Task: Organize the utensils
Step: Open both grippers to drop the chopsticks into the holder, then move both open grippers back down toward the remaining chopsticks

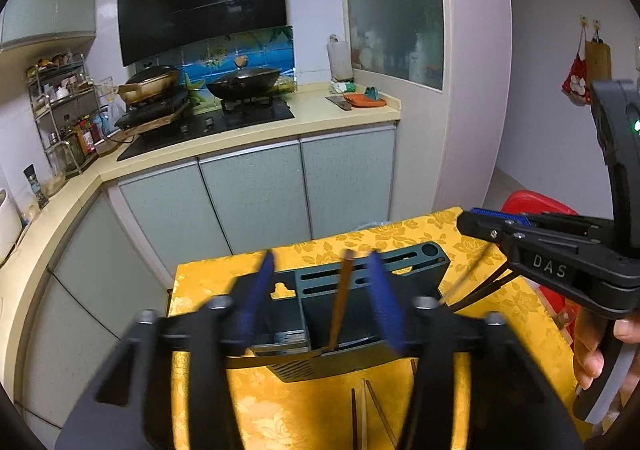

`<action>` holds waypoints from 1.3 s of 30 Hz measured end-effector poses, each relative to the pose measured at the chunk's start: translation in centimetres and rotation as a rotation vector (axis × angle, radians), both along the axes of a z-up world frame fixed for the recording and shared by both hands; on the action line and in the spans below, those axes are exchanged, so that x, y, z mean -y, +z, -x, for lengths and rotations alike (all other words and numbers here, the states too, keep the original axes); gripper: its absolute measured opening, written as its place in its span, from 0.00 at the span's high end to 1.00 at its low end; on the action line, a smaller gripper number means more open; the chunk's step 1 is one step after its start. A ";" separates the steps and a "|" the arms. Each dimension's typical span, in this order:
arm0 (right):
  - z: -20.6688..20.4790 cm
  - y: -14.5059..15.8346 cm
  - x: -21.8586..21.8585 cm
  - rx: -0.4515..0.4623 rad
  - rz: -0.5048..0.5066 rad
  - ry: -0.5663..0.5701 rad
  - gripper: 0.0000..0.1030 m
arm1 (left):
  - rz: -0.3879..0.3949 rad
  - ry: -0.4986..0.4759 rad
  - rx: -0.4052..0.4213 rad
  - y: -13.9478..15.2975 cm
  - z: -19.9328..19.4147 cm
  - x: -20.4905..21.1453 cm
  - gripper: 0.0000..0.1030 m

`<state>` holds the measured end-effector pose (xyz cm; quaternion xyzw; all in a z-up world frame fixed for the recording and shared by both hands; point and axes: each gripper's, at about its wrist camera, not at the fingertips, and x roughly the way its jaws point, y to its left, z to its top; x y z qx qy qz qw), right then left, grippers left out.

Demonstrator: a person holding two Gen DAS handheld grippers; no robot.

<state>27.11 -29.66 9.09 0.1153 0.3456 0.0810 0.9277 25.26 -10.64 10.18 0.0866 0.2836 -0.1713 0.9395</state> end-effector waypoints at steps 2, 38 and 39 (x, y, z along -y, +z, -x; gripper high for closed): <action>0.2 0.1 0.5 -0.003 -0.009 -0.015 0.72 | 0.012 -0.003 -0.002 0.3 0.2 -0.4 0.45; 20.8 -9.2 0.9 0.092 0.129 -0.021 0.51 | 0.035 -0.031 -0.113 -11.0 13.6 -8.5 0.17; 21.2 -9.9 0.8 0.079 0.131 -0.023 0.51 | 0.030 -0.029 -0.117 -11.4 13.9 -8.6 0.17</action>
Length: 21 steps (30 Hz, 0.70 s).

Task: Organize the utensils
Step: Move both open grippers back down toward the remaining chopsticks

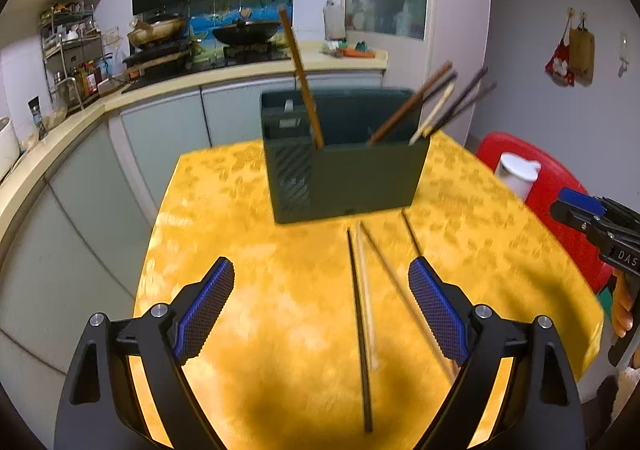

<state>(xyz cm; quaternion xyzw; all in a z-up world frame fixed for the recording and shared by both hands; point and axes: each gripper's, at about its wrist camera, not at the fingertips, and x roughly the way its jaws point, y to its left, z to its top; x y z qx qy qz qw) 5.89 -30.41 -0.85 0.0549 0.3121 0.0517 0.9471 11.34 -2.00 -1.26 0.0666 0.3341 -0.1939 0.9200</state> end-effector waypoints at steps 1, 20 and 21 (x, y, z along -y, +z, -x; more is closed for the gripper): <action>0.2 -0.5 0.0 -0.012 -0.001 -0.001 0.51 | -0.007 0.000 -0.006 -0.6 0.4 -0.2 0.17; 3.1 -5.8 -0.7 -0.092 -0.048 -0.027 0.51 | -0.078 -0.064 -0.094 -8.7 6.2 0.7 0.17; 3.2 -5.8 -0.7 -0.092 -0.050 -0.027 0.51 | -0.076 -0.066 -0.100 -9.0 6.3 0.8 0.17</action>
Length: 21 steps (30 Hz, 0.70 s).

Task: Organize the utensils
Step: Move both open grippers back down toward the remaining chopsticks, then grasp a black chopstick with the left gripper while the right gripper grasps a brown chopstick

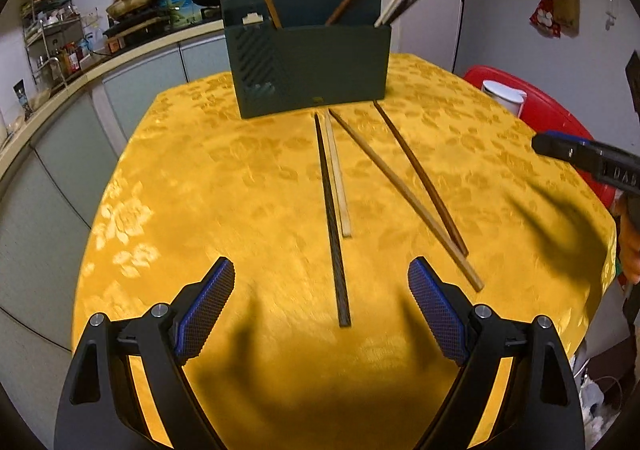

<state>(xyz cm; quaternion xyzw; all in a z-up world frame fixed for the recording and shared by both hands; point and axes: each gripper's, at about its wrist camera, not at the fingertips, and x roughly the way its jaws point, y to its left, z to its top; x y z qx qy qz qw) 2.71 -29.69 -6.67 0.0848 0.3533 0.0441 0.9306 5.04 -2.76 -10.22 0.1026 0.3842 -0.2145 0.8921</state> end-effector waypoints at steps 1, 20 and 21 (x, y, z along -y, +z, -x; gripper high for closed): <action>0.0 0.0 0.0 0.000 0.000 -0.001 0.51 | 0.002 -0.001 -0.003 -0.3 0.1 0.0 0.17; -4.1 -2.3 -5.1 -0.085 0.044 0.080 0.51 | -0.030 0.029 -0.024 -2.5 -1.0 -0.5 0.62; -4.8 -2.4 -5.7 -0.093 0.050 0.084 0.51 | -0.025 0.030 -0.025 -2.6 -1.0 -0.5 0.62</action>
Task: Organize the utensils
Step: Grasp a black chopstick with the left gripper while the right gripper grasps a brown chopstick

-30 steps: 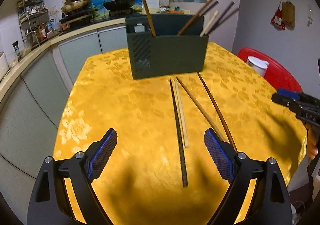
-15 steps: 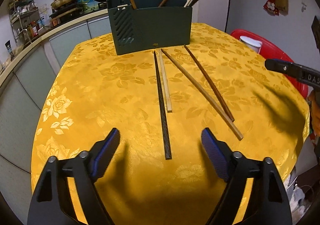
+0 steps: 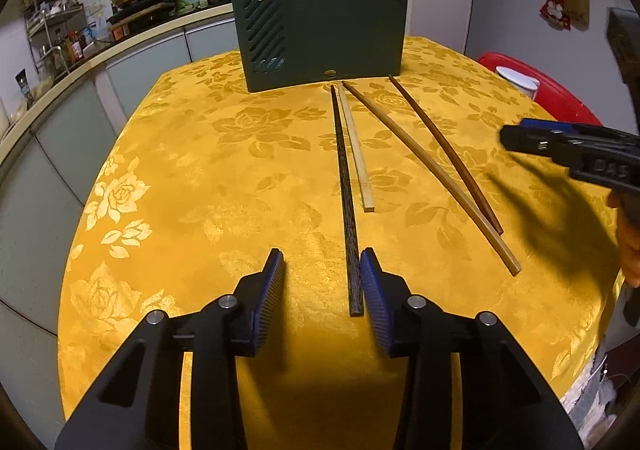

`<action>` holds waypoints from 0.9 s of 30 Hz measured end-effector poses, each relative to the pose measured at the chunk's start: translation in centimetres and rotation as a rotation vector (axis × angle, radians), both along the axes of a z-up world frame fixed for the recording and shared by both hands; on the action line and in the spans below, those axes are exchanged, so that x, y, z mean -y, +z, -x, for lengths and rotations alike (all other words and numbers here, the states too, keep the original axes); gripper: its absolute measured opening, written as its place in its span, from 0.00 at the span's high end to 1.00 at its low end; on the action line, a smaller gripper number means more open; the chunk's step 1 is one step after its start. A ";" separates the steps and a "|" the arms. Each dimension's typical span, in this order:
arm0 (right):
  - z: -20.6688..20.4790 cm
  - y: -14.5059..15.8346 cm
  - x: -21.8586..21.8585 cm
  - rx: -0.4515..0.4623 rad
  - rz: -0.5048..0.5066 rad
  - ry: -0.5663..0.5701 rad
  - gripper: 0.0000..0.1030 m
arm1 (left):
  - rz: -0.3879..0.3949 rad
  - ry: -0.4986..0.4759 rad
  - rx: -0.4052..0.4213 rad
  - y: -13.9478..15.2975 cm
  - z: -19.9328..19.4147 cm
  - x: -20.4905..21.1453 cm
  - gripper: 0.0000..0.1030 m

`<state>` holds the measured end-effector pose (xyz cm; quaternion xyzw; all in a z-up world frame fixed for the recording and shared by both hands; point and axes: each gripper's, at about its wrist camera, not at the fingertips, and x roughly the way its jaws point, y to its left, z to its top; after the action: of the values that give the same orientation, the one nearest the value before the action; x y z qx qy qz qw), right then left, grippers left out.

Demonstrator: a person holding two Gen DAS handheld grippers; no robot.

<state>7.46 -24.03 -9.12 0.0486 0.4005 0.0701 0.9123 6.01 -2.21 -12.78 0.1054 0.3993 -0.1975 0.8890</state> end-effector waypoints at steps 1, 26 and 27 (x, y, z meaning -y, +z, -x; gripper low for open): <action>-0.4 -0.1 -0.3 -0.005 0.004 0.002 0.51 | 0.003 0.000 0.001 0.0 0.0 -0.1 0.62; -1.7 -2.3 0.5 -0.097 0.156 -0.041 0.51 | 0.015 -0.004 0.002 -0.1 0.2 -0.2 0.63; -1.4 -2.4 0.7 -0.095 0.158 -0.046 0.51 | 0.015 -0.003 0.003 -0.1 0.3 -0.2 0.64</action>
<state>8.89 -24.76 -11.48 -0.0112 0.4462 0.0151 0.8947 5.75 -2.05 -12.84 0.0997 0.3964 -0.2016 0.8901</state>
